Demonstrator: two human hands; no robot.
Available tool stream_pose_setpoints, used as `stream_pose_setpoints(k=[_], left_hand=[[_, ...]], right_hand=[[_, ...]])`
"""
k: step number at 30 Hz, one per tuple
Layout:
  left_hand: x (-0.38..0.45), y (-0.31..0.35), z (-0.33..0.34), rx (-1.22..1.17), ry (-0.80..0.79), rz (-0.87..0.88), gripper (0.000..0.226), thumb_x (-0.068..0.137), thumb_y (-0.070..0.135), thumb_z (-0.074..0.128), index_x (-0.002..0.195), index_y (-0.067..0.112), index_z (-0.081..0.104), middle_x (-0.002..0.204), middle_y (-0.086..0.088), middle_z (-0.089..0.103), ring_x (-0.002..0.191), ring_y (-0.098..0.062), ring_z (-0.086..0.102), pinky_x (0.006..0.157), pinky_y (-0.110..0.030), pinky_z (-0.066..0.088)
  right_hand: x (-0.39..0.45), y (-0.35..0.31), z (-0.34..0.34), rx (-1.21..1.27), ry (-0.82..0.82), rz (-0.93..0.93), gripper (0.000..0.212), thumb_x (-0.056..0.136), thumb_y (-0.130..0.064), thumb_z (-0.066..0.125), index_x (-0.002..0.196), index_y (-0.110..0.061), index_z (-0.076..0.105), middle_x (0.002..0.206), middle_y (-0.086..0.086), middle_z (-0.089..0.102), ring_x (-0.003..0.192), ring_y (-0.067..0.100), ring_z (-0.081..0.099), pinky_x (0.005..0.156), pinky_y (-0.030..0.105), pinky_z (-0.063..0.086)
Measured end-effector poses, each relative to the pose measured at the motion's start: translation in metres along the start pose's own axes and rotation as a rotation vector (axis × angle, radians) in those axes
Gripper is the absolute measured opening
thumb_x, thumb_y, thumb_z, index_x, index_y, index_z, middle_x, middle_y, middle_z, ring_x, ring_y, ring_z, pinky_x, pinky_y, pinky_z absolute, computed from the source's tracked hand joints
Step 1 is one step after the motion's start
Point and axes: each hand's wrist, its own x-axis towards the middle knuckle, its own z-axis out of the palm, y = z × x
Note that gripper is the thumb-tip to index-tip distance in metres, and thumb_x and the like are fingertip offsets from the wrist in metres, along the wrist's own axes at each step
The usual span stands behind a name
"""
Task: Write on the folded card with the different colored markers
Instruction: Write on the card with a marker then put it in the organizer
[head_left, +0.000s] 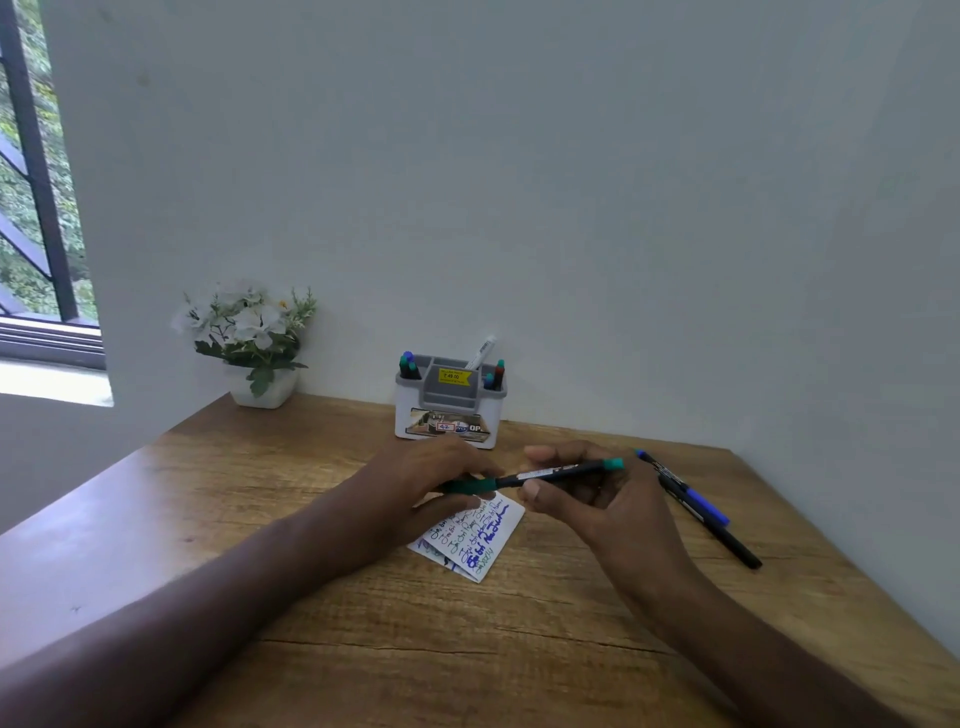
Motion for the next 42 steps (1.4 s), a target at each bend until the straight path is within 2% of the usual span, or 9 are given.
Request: stream_pose_setpoints(k=[4,9,17,23,26,30,37,40,42], left_hand=[[0.0,0.001,0.002,0.01,0.044,0.052,0.033,0.105,0.034,0.064,0.137,0.026,0.068,0.127,0.013,0.069,0.112,-0.001,0.063,0.091,-0.024,0.055],[0.0,0.004,0.0,0.028,0.123,-0.039,0.035,0.102,0.039,0.065,0.136,0.033,0.069,0.117,0.015,0.073,0.099,0.002,0.06,0.079,-0.022,0.051],[-0.002,0.009,0.0,0.049,0.133,0.004,0.031,0.099,0.031,0.073,0.13,0.028,0.074,0.115,0.011,0.078,0.095,-0.002,0.068,0.077,-0.031,0.057],[0.002,0.014,0.008,0.076,0.19,-0.009,0.028,0.095,0.024,0.079,0.123,0.022,0.08,0.094,0.005,0.078,0.078,-0.002,0.061,0.065,-0.017,0.046],[0.003,0.018,0.004,0.071,0.196,-0.009,0.027,0.096,0.037,0.074,0.121,0.028,0.08,0.101,0.011,0.08,0.084,0.001,0.064,0.069,-0.021,0.052],[0.015,0.032,0.008,0.106,0.212,0.0,0.047,0.101,0.06,0.05,0.13,0.032,0.075,0.123,0.011,0.076,0.112,-0.007,0.063,0.086,-0.028,0.053],[0.024,0.026,0.003,0.052,0.321,-0.13,0.033,0.1,0.028,0.069,0.131,0.018,0.065,0.109,0.006,0.073,0.092,-0.01,0.074,0.074,-0.024,0.063],[0.042,0.014,-0.023,-0.005,0.454,-0.205,0.07,0.093,0.009,0.079,0.146,0.03,0.039,0.102,0.012,0.073,0.086,0.0,0.075,0.066,-0.007,0.056],[0.063,0.003,-0.043,-0.04,0.522,-0.224,0.085,0.092,0.004,0.079,0.154,0.033,0.028,0.1,0.008,0.073,0.078,0.001,0.075,0.064,-0.013,0.06]], right_hand=[[-0.002,0.0,0.003,0.01,-0.027,-0.008,0.018,0.087,-0.005,0.079,0.101,-0.016,0.078,0.102,-0.004,0.082,0.095,0.016,0.08,0.078,0.027,0.065],[-0.001,-0.004,0.006,0.116,-0.052,-0.009,0.017,0.098,-0.011,0.063,0.108,-0.01,0.078,0.105,0.004,0.082,0.097,0.022,0.08,0.085,0.031,0.065],[-0.009,-0.006,0.01,-0.167,-0.001,-0.121,0.019,0.088,-0.048,0.062,0.1,-0.044,0.077,0.086,-0.021,0.08,0.088,-0.001,0.075,0.076,0.01,0.056],[-0.011,-0.011,0.019,-0.27,0.063,-0.237,0.018,0.091,-0.048,0.062,0.098,-0.044,0.077,0.078,-0.022,0.077,0.082,-0.003,0.072,0.068,0.01,0.053],[-0.008,-0.011,0.018,-0.338,0.047,-0.252,0.015,0.094,-0.036,0.069,0.1,-0.033,0.082,0.071,-0.025,0.073,0.073,-0.012,0.067,0.061,0.005,0.046],[-0.006,-0.008,0.018,-0.464,0.048,-0.39,0.019,0.095,-0.041,0.066,0.105,-0.032,0.08,0.096,-0.022,0.076,0.095,-0.005,0.069,0.079,0.01,0.054],[-0.001,-0.009,-0.003,-0.538,0.069,-0.44,0.044,0.089,-0.047,0.073,0.13,-0.036,0.06,0.098,-0.023,0.058,0.09,0.004,0.06,0.075,0.016,0.05],[0.011,-0.001,-0.021,-0.598,0.098,-0.416,0.041,0.088,-0.033,0.074,0.126,-0.034,0.06,0.104,-0.021,0.055,0.095,-0.001,0.059,0.08,0.014,0.048],[0.02,0.004,-0.03,-0.63,0.139,-0.386,0.04,0.087,-0.029,0.076,0.124,-0.034,0.06,0.106,-0.019,0.057,0.098,-0.005,0.058,0.081,0.017,0.052]])
